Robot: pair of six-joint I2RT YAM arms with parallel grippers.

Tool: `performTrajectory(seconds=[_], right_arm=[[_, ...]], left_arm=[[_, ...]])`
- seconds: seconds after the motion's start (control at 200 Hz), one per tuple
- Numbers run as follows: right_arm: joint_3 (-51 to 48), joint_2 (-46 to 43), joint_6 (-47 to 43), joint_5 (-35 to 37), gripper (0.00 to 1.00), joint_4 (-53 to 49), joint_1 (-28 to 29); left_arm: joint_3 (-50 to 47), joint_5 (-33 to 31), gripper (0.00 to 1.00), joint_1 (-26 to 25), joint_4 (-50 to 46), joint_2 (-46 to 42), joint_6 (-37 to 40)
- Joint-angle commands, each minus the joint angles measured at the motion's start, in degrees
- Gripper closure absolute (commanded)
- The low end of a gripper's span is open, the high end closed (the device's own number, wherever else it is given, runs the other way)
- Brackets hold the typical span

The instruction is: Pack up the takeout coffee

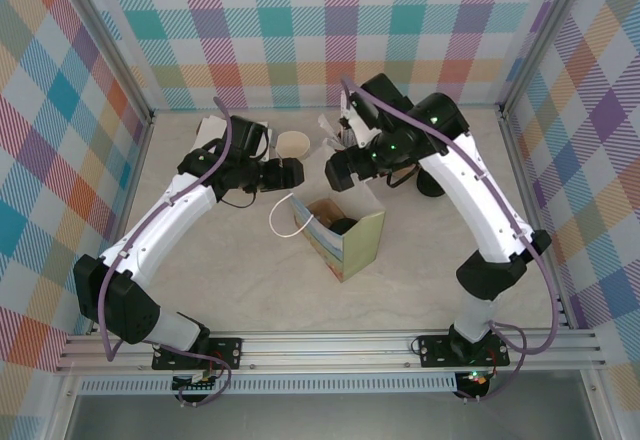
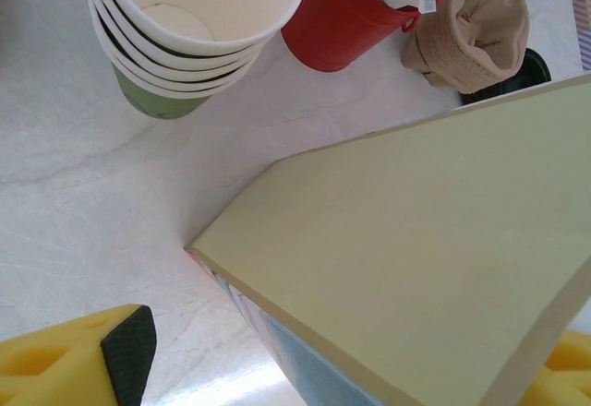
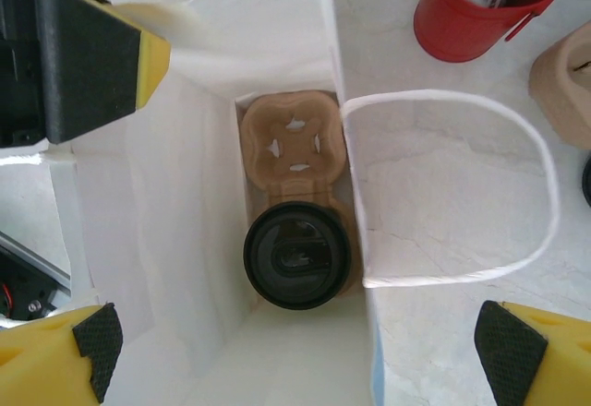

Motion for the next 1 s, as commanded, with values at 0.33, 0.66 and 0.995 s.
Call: performTrajectory(seconds=[0.33,0.66,0.995], right_arm=[[-9.98,-8.76,2.46,-4.76,0.02,10.97,-6.55],[-22.47,-15.70,2.87,-6.22,0.03,23.57,-13.28],[-30.67,-14.56,5.80,-13.27,0.20,36.70,-21.12]], left_arm=[[5.09,0.35,0.10,0.20,-0.88,-2.12,-0.46],[4.72,-6.90,0.02,1.08,-2.19,-9.80,1.33],[0.64,-16.04,0.00,1.54,-2.39,-20.56,3.62]])
